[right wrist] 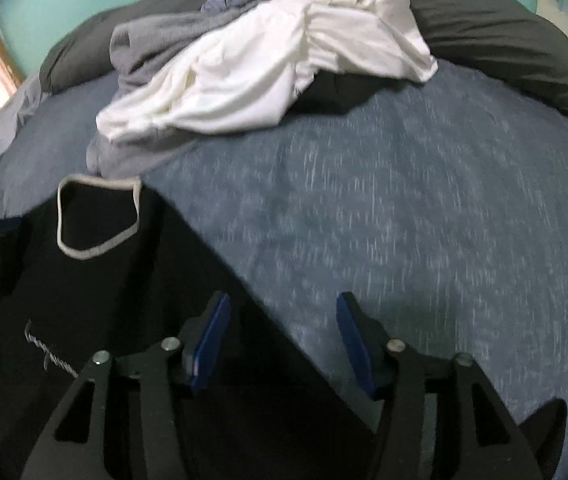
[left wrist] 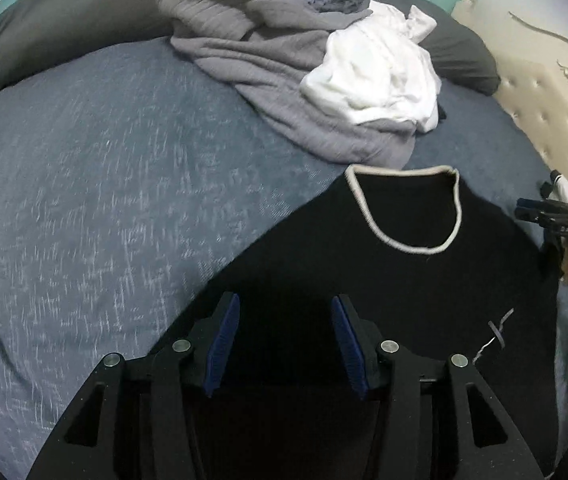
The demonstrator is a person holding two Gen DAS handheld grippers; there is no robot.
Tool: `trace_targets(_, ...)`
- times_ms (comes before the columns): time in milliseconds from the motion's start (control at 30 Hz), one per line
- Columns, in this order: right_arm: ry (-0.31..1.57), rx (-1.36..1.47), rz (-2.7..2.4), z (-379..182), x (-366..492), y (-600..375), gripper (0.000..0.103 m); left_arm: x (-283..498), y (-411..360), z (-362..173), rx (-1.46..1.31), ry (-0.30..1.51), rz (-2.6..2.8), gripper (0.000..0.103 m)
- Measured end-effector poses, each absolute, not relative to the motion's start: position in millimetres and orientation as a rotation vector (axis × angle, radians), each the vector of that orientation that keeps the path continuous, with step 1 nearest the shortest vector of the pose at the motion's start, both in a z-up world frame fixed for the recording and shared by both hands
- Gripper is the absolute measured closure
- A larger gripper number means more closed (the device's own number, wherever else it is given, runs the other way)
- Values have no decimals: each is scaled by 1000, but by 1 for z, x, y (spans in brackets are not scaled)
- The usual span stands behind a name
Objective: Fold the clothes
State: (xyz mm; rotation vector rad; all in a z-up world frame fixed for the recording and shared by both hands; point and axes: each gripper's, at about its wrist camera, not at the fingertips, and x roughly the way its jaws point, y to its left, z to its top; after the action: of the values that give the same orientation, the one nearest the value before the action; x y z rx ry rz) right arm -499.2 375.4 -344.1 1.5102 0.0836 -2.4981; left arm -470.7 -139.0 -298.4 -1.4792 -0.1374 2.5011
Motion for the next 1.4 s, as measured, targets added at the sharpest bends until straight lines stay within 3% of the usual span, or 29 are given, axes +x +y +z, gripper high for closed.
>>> trace_targets(100, 115, 1531, -2441, -353, -497, 368, 58, -470, -136, -304, -1489, -103, 2509, 51)
trace_targets(167, 138, 1541, -2404, -358, -495, 363, 71, -469, -134, -307, -1495, -83, 2512, 51)
trace_targets(200, 167, 1539, -2397, -359, -494, 360, 85, -469, -134, -307, -1498, -79, 2512, 51)
trace_targets(267, 189, 1527, -2419, -359, -493, 359, 100, -470, -133, -310, -1502, -65, 2512, 51)
trace_targets(467, 167, 1430, -2611, -339, -497, 377, 101, -468, -135, -316, -1485, -67, 2520, 51)
trace_targets(733, 213, 1546, -2607, -360, -510, 370, 101, -469, -135, -317, -1483, -66, 2529, 50)
trace_targets(1100, -17, 1330, -2846, -308, -464, 397, 93, -448, -168, -274, -1415, -194, 2582, 50)
trace_targets(1267, -200, 1251, -2768, -289, -412, 390, 79, -403, -219, -244, -1422, -273, 2630, 50)
trace_targets(1400, -307, 1189, -2720, -284, -368, 381, 77, -349, -263, -235, -1462, -358, 2673, 50)
